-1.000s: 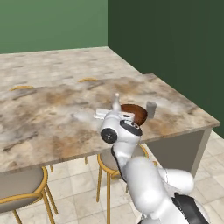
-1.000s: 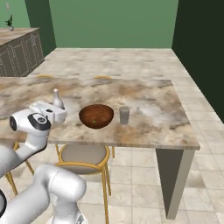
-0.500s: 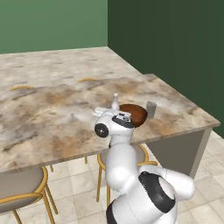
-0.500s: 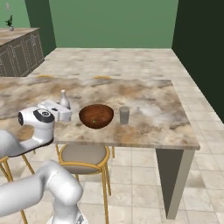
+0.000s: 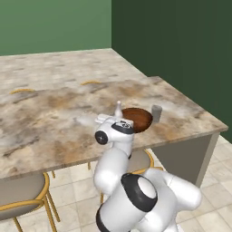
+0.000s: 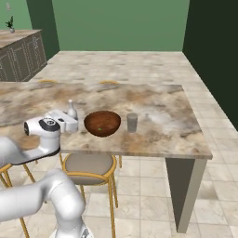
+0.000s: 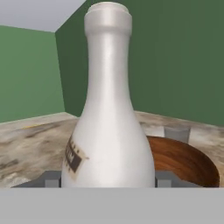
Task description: There is a bowl on the dining counter. Grab a lemon wedge from the fridge and place it in the bowl. Then get the liquor bottle and glass cup from the cabinet and place them next to the bowl.
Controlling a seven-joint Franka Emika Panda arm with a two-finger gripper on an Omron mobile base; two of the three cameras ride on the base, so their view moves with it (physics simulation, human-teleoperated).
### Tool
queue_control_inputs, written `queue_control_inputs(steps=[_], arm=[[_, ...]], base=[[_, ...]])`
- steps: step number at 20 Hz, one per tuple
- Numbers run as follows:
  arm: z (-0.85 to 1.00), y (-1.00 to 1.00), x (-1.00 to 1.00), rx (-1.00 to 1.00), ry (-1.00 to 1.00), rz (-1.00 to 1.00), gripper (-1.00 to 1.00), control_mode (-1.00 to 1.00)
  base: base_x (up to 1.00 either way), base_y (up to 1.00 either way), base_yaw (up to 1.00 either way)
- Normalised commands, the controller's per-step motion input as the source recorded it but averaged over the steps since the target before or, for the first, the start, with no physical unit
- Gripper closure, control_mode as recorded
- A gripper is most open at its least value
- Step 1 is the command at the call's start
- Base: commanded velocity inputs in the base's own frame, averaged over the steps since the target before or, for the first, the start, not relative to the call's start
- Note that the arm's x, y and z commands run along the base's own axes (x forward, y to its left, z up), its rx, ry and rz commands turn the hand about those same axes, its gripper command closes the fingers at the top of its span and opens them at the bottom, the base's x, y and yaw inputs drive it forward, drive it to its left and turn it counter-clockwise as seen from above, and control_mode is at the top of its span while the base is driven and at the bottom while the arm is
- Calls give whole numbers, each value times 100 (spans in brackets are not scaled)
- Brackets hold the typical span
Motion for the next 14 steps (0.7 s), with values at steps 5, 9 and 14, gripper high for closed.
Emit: queue_control_inputs(steps=[5, 9, 14], arm=[[-19, 13, 27, 0, 1, -4, 100, -100], [-25, 23, 31, 0, 4, -2, 100, -100], [-24, 18, 34, 0, 3, -3, 100, -100]], base=[[0, 0, 0], [0, 0, 0], [0, 0, 0]])
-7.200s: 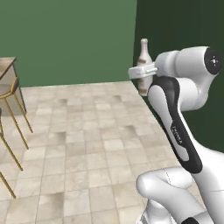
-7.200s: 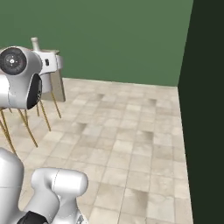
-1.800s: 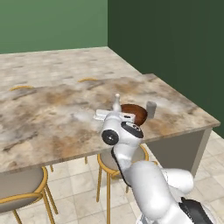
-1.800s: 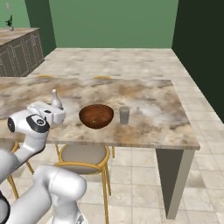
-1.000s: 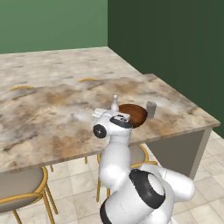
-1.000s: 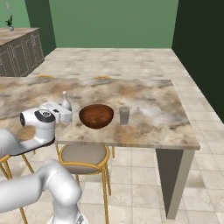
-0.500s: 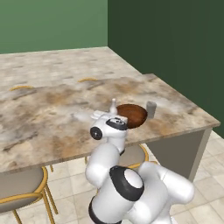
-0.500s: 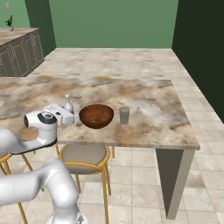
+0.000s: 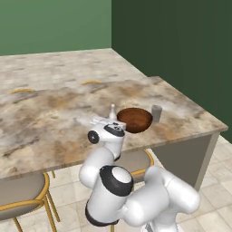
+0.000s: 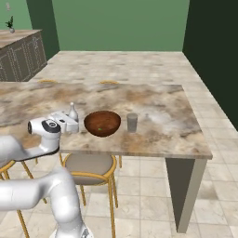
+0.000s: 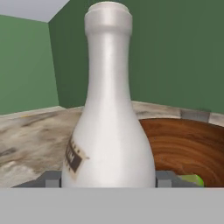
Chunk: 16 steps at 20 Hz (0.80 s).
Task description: There is a bowl on the dining counter. Grab a lemon wedge from the fridge and place it in the bowl. Then get the liquor bottle and glass cup from the cabinet and place them next to the bowl.
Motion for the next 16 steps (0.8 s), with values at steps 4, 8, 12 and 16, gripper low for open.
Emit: queue_control_inputs(steps=[4, 8, 12, 16], arm=[[-26, 10, 31, 0, 1, -2, 100, -100], [-31, 2, 26, 0, 0, -1, 100, -100], [-25, 0, 39, 0, -1, -2, 100, -100], [-17, 0, 39, 0, -5, -3, 100, -100]], base=[[0, 0, 0], [0, 0, 0], [0, 0, 0], [0, 0, 0]])
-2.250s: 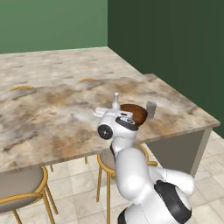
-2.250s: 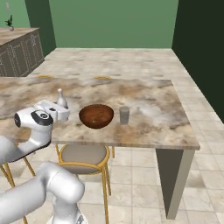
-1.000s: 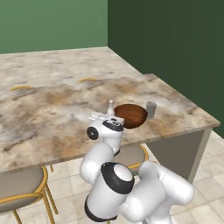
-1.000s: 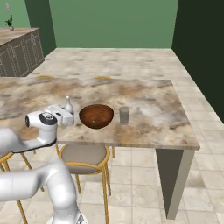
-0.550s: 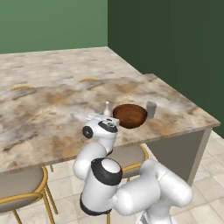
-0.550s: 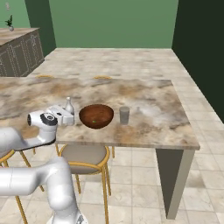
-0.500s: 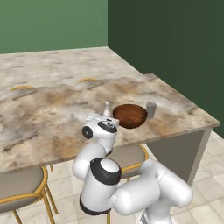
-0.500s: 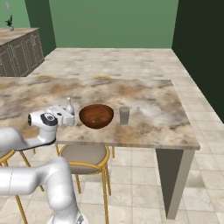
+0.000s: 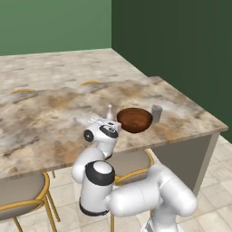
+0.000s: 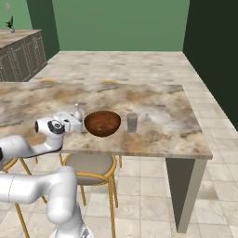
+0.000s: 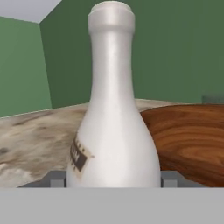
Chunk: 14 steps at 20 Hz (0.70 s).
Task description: There is a bowl on the dining counter. Grab a lemon wedge from the fridge and place it in the bowl. Then get the liquor bottle and glass cup from the cabinet and place them next to the bowl.
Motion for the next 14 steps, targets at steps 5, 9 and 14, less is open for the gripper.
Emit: queue_control_inputs(steps=[5, 9, 14], arm=[[-22, 0, 38, 0, -4, -3, 100, -100], [-33, 0, 6, 0, 0, -1, 100, -100], [-29, 0, -15, 0, 0, 0, -100, -100]], base=[[0, 0, 0], [0, 0, 0], [0, 0, 0]])
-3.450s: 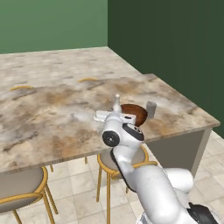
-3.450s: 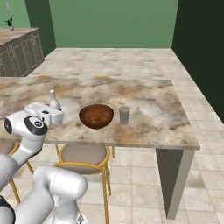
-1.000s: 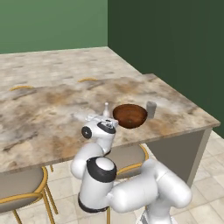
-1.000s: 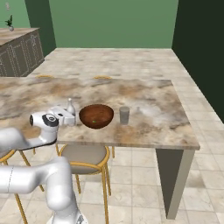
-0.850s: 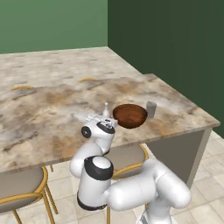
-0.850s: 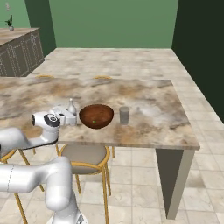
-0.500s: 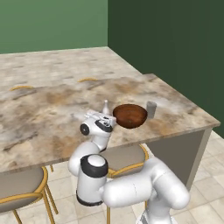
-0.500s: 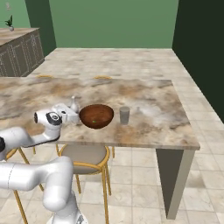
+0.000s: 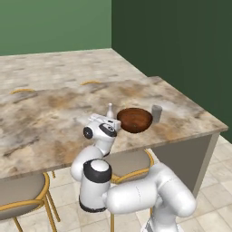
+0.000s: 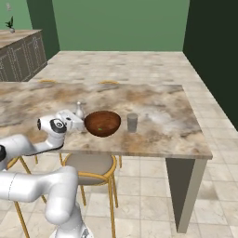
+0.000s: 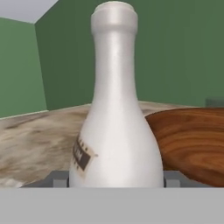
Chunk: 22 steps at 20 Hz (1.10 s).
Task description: There is a bowl on the dining counter. Grab a lemon wedge from the fridge and place it in the bowl. Then get the liquor bottle and glass cup from the cabinet and place them next to the bowl.
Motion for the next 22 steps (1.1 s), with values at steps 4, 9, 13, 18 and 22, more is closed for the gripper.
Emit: queue_control_inputs(steps=[4, 9, 13, 18, 22], arm=[[-4, 2, -25, 0, -2, 0, -100, -100], [1, 18, -19, 0, -10, 0, -100, -100], [19, 21, -2, 0, -16, -1, -100, -100], [80, 7, -9, 0, -26, -2, -100, -100], [99, 0, -65, 0, -28, 0, -100, -100]], base=[[0, 0, 0], [0, 0, 0], [0, 0, 0], [0, 0, 0], [0, 0, 0]])
